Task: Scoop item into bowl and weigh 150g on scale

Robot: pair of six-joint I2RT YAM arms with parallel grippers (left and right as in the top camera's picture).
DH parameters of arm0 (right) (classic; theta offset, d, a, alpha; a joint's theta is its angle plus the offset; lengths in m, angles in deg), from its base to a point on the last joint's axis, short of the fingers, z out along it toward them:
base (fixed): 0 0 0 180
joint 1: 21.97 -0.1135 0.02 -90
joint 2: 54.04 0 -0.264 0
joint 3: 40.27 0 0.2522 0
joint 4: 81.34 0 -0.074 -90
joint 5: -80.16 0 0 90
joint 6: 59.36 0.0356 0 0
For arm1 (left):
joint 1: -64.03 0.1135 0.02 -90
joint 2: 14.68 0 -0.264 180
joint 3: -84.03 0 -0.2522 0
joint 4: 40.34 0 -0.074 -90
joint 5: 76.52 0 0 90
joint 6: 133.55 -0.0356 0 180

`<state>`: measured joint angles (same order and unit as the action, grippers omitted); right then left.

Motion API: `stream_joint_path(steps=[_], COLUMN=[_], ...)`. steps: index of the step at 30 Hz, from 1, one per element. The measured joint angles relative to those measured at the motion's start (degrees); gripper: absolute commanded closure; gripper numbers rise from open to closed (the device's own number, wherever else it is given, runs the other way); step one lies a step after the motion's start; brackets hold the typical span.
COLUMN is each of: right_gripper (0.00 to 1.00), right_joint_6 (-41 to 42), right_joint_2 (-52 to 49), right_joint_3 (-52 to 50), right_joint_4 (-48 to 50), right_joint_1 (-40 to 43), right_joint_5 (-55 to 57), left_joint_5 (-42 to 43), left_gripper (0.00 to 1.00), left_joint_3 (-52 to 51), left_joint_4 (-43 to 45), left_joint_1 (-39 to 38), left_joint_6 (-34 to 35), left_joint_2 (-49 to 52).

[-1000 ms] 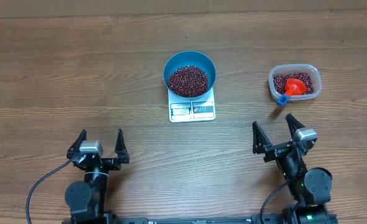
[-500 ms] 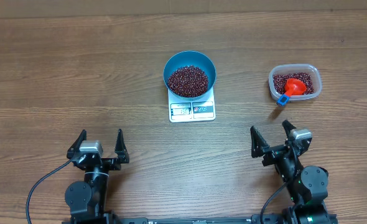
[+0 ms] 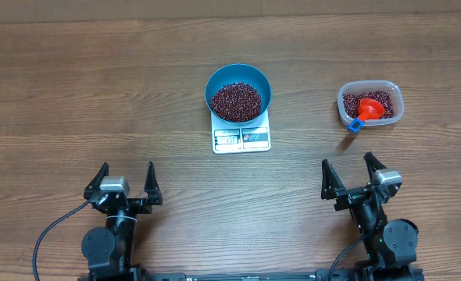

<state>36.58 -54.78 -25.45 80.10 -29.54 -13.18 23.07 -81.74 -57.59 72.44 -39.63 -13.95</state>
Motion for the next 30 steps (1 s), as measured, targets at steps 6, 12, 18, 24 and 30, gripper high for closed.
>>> stream_joint_path(steps=[6, 12, 18, 24, 30], right_gripper=[0.00, 0.00, 0.00, 0.00, 0.00], right_joint_6=[-0.02, -0.02, -1.57, -5.66, -7.15], right_joint_2=[0.00, 0.00, 0.00, 0.00, 0.00], right_joint_3=[0.00, 0.00, 0.00, 0.00, 0.00], right_joint_4=[-0.07, -0.26, -0.33, -0.35, -0.35], right_joint_1=[0.94, 1.88, 2.34, 2.34, 2.34], right_joint_5=[0.85, 2.58, 3.61, 3.58, 3.56], left_joint_5=[0.00, 0.02, 0.02, 0.02, 0.00], left_gripper=[0.00, 0.00, 0.00, 0.00, 0.01], left_joint_3=[0.00, 0.00, 0.00, 0.00, 0.00], left_joint_4=[0.00, 0.00, 0.00, 0.00, 0.00], left_joint_1=[0.00, 0.00, 0.00, 0.00, 0.00], left_joint_6=[0.00, 0.00, -0.02, -0.02, -0.02], left_joint_2=[0.02, 0.02, 0.02, 0.02, 0.02])
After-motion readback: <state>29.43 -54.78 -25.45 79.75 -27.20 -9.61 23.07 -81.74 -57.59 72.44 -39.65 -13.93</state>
